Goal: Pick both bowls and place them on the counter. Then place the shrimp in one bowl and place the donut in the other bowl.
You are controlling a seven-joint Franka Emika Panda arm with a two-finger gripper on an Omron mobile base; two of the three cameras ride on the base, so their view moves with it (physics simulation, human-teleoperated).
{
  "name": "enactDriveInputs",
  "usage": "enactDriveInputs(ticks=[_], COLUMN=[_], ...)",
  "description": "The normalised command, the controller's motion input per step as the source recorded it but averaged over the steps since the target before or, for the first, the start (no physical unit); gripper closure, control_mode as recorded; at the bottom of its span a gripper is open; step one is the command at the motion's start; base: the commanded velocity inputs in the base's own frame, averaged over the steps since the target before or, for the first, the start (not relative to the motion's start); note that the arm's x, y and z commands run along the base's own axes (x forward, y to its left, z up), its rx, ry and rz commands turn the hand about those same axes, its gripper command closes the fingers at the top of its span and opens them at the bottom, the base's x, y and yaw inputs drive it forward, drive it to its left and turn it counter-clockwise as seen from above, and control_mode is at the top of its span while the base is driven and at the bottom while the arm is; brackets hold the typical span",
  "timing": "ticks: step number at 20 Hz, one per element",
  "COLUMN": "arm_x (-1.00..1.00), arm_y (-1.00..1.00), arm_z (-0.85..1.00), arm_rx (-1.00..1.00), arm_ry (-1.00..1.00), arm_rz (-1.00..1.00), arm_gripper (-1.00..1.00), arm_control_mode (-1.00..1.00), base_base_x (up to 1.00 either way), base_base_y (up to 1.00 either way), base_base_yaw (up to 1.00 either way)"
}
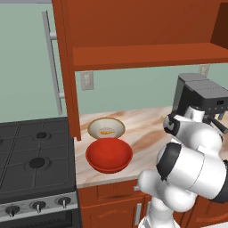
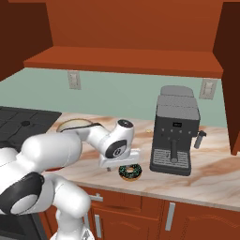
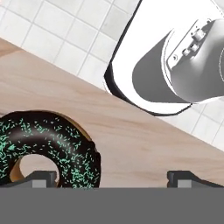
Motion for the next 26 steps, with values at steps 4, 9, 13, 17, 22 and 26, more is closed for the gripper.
enactDriveInputs(ticks=[4,9,13,17,22,26], arm_x=[0.26,0.14,0.03,0.12,0.12,0.12], arm_y=[0.20,0.17,0.15,0.06,0.00,0.09], arm_z=[-0.15,-0.09,-0.14,-0.18,-0.12,-0.10], arm_rx=[-0.06,-0.06,-0.05,-0.05,-0.05,-0.01], arm_ry=[0.01,0.05,0.08,0.09,0.08,0.07], arm_rz=[-0.21,-0.20,-0.21,-0.22,-0.22,-0.21], arm_gripper=[-1.00,-1.00,-1.00,-1.00,-1.00,-1.00], arm_control_mode=[-1.00,-1.00,-1.00,-1.00,-1.00,-1.00], base_base_x=[0.00,0.00,0.00,0.00,0.00,0.00], base_base_y=[0.00,0.00,0.00,0.00,0.00,0.00], base_base_yaw=[0.00,0.00,0.00,0.00,0.00,0.00])
